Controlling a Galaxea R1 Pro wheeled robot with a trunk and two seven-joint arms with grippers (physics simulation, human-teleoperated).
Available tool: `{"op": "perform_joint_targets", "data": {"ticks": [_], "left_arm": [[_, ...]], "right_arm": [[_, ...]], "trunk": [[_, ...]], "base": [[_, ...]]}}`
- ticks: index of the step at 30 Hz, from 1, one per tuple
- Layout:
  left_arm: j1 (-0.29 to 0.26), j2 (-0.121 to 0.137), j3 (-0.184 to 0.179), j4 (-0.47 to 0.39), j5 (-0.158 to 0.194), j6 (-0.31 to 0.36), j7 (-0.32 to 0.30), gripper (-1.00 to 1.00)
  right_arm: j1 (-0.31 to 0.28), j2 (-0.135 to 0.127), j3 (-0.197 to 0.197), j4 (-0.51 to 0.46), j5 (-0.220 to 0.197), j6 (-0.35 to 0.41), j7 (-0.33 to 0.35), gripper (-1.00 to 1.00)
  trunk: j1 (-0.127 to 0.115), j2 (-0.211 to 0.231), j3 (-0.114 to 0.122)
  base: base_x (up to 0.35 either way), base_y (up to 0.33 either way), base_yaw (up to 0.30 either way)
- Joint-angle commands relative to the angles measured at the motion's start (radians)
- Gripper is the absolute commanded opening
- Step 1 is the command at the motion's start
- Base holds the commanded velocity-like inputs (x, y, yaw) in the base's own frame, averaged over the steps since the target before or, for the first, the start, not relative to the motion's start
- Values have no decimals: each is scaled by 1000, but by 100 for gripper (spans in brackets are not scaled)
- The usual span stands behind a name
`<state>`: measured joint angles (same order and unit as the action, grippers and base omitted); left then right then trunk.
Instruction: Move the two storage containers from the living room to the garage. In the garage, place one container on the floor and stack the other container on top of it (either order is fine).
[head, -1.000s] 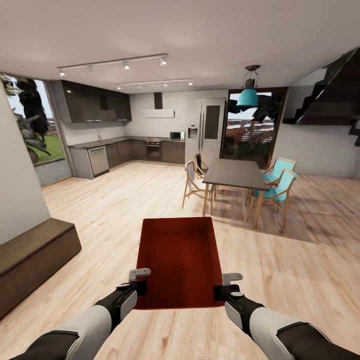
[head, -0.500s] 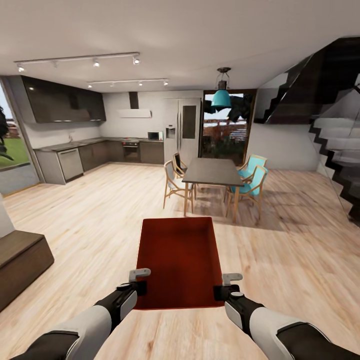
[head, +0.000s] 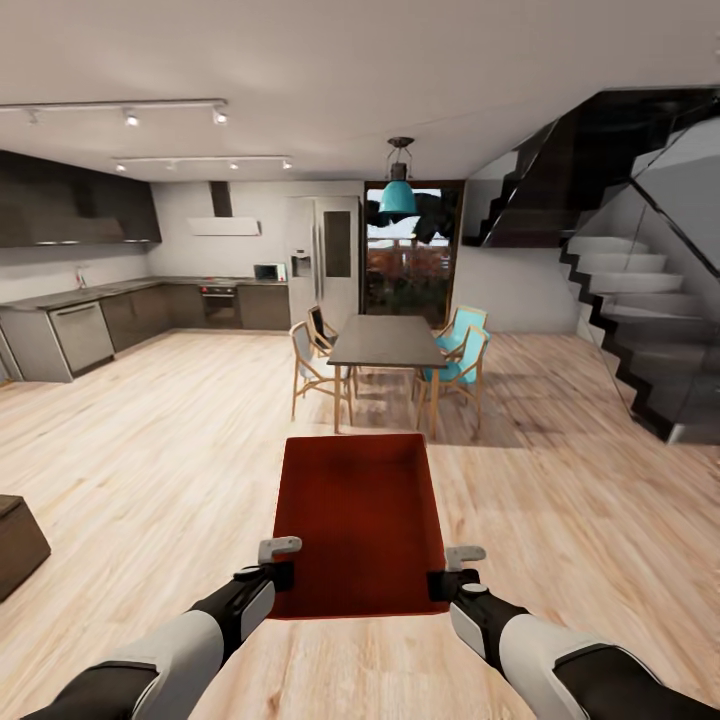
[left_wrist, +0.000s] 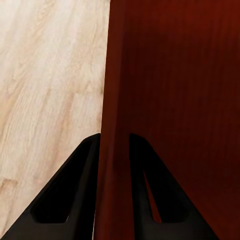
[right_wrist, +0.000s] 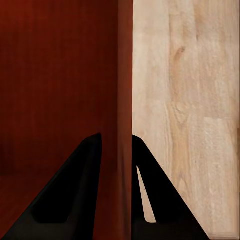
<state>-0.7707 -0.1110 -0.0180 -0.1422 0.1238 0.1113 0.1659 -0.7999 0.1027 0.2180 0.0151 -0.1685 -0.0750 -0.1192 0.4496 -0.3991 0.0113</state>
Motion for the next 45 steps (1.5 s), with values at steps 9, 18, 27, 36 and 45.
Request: {"op": "perform_joint_targets", "data": {"ticks": [9, 18, 27, 36, 45], "left_arm": [[1, 9, -10, -3, 24, -9, 9, -100], [1, 12, -89, 0, 105, -29, 8, -100], [1, 11, -86, 4, 105, -32, 7, -100], [1, 13, -93, 7, 115, -31, 8, -100], [1, 18, -2, 9, 13, -44, 33, -100]], "right_arm": [[1, 2, 2, 4, -9, -13, -9, -100], [1, -1, 1, 4, -5, -20, 4, -100], [1, -1, 24, 4, -22, -19, 4, -100], [1, 0, 27, 5, -23, -14, 2, -100], [1, 2, -2, 5, -23, -21, 1, -100]], "trunk": [[0, -1, 0], [0, -1, 0], [0, -1, 0], [0, -1, 0], [0, -1, 0]], "base": [[0, 0, -36], [0, 0, 0], [0, 0, 0], [0, 0, 0], [126, 0, 0]]}}
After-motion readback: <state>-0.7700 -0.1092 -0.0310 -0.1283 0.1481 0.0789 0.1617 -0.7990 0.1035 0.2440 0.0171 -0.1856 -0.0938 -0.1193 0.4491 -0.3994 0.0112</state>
